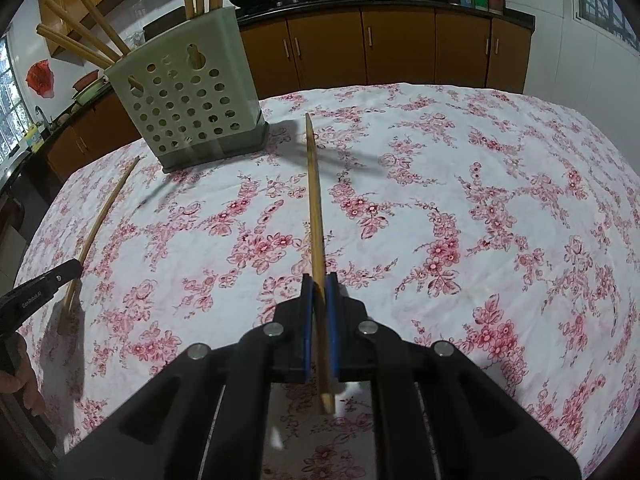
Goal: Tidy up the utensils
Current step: 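Grasp the last chopstick with the left tool while the right tool grasps the other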
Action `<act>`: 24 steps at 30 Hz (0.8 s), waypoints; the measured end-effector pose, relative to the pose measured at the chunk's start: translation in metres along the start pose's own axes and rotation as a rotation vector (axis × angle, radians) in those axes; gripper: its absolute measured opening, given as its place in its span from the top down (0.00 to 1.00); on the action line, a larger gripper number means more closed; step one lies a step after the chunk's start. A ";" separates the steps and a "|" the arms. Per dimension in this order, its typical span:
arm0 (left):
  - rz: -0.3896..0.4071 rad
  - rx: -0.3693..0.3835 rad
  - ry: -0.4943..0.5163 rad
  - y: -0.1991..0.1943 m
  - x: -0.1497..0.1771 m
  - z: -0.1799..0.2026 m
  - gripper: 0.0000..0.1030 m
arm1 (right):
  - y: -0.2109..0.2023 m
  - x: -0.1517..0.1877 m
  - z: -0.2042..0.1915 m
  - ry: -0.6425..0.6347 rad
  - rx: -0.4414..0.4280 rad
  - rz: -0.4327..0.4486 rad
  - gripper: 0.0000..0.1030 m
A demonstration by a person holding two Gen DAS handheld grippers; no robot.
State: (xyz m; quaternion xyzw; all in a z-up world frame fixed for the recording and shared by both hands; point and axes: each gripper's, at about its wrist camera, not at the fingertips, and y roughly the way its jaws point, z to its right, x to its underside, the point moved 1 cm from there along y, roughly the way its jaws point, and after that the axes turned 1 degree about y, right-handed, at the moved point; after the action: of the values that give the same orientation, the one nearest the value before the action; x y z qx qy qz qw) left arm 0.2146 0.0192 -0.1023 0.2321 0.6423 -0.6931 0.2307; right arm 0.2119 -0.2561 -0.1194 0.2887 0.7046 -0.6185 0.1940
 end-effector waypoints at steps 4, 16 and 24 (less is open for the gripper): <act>0.008 -0.007 0.007 0.000 0.001 0.002 0.92 | 0.000 0.000 0.000 0.000 0.001 0.002 0.91; 0.018 -0.008 0.009 -0.003 0.004 0.002 0.92 | -0.001 0.001 -0.001 -0.012 0.011 0.008 0.91; 0.019 -0.008 0.008 -0.003 0.005 0.002 0.92 | -0.002 0.001 -0.001 -0.016 0.011 0.006 0.92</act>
State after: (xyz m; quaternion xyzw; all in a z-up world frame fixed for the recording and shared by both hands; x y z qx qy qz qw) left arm 0.2088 0.0177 -0.1023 0.2399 0.6438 -0.6873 0.2356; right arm 0.2102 -0.2547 -0.1184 0.2869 0.6987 -0.6242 0.1999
